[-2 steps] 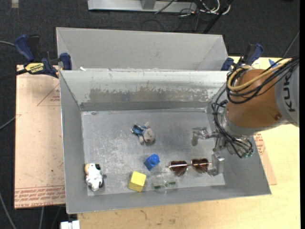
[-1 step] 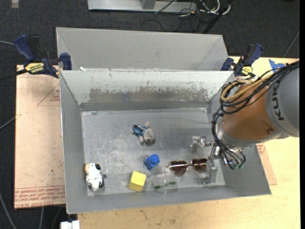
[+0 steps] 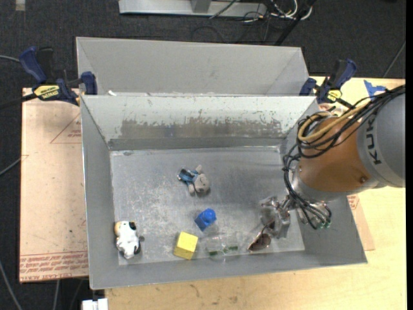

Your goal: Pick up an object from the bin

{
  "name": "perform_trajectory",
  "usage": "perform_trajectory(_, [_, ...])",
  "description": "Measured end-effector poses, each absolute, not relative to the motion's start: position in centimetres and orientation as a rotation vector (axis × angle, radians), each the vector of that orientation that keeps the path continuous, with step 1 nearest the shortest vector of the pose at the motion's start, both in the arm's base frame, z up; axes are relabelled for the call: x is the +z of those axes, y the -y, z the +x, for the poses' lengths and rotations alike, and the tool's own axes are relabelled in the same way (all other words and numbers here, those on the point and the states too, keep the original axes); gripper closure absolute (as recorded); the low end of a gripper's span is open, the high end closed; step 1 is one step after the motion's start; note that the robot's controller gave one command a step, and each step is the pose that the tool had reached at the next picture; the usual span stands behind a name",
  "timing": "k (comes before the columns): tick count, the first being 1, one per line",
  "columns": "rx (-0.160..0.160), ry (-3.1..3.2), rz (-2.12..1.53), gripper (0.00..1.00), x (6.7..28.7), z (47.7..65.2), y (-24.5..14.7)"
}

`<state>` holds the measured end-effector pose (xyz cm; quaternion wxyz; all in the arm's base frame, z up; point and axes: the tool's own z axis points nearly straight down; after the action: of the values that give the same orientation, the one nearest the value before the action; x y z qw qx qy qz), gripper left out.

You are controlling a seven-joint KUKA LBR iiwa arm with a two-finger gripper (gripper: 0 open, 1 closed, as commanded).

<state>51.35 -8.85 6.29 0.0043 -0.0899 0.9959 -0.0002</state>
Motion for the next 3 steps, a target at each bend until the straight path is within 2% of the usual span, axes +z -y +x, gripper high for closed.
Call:
perform_trajectory(2, [0.002,-3.126,-0.320,1.00,7.0,51.2,8.9])
perform_trajectory(3, [0.002,-3.126,-0.310,1.00,8.2,51.2,8.8])
